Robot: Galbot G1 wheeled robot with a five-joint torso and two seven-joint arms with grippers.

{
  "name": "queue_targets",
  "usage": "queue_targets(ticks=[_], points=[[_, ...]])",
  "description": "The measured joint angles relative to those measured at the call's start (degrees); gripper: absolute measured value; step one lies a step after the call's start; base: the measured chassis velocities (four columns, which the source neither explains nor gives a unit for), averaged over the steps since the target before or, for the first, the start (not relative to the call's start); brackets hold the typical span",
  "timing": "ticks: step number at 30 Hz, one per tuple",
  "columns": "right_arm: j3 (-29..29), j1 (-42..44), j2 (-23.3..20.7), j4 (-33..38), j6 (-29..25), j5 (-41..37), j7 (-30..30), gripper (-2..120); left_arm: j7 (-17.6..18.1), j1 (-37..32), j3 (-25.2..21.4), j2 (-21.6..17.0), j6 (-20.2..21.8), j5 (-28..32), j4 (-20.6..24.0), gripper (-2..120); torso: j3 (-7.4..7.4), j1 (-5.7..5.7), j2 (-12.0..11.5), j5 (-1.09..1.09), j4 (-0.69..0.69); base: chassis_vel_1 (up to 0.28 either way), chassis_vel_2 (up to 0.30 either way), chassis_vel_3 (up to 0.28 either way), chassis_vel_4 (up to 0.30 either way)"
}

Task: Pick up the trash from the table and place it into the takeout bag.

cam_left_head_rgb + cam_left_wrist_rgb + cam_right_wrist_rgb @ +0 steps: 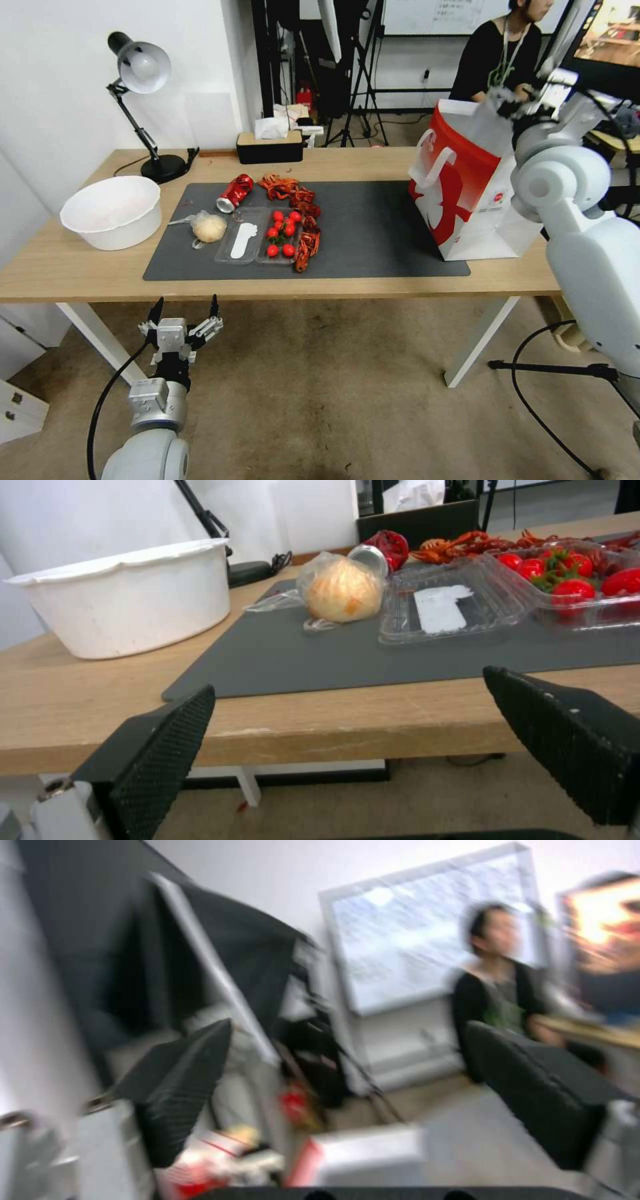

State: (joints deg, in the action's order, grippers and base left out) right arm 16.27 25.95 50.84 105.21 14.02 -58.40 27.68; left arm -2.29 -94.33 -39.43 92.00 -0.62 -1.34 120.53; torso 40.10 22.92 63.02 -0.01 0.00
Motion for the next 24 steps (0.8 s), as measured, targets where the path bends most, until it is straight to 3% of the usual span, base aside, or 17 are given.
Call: queue_targets(ticks=[1, 4, 6, 8, 12, 16, 24], points=[[0.0, 0.0, 0.0, 0.0, 0.0, 0.0, 0.0, 93, 0.0, 0.0, 0.0, 0.0, 0.0, 0.0, 0.0, 100, 0.0, 0.0, 0.0, 0.0, 0.0, 0.0, 0.0, 0.0, 0.0], [0.7, 3.1, -2.1, 3.3, -5.6, -1.8, -10.8, 100, 0.0, -0.1, 0.0, 0.0, 0.0, 0.0, 0.1, 100, 0.0, 0.0, 0.0, 0.0, 0.0, 0.0, 0.0, 0.0, 0.0], [0.8, 3.7, -2.4, 3.8, -6.5, -1.8, -12.6, 100, 0.0, -0.1, 0.0, 0.0, 0.0, 0.0, 0.1, 100, 0.0, 0.0, 0.0, 0.0, 0.0, 0.0, 0.0, 0.0, 0.0], [2.0, 8.8, -4.2, 7.3, -9.6, -0.7, -21.1, 100, 0.0, -0.2, -0.1, 0.0, 0.0, 0.0, 0.2, 100, 0.0, 0.0, 0.0, 0.0, 0.0, 0.0, 0.0, 0.0, 0.0], [4.0, 17.1, -6.2, 13.1, -10.3, 2.6, -26.0, 100, 0.0, -0.2, -0.1, -0.1, 0.0, 0.0, 0.3, 100, 0.0, 0.0, 0.0, -0.01, -0.02, 0.0, 0.0, 0.0, 0.0], [4.4, 22.2, -6.8, 16.5, -10.8, 5.6, -26.3, 100, 0.0, -0.2, -0.1, -0.2, -0.1, 0.0, 0.4, 100, 0.0, -0.01, 0.0, 0.02, -0.02, 0.0, 0.0, 0.0, 0.0], [6.2, 39.3, -4.6, 22.7, -12.6, 19.9, -22.6, 100, 0.0, -0.3, -0.3, -0.4, -0.1, 0.3, 0.5, 100, 0.0, -0.01, 0.0, 0.0, 0.0, 0.0, 0.0, 0.0, 0.0]])
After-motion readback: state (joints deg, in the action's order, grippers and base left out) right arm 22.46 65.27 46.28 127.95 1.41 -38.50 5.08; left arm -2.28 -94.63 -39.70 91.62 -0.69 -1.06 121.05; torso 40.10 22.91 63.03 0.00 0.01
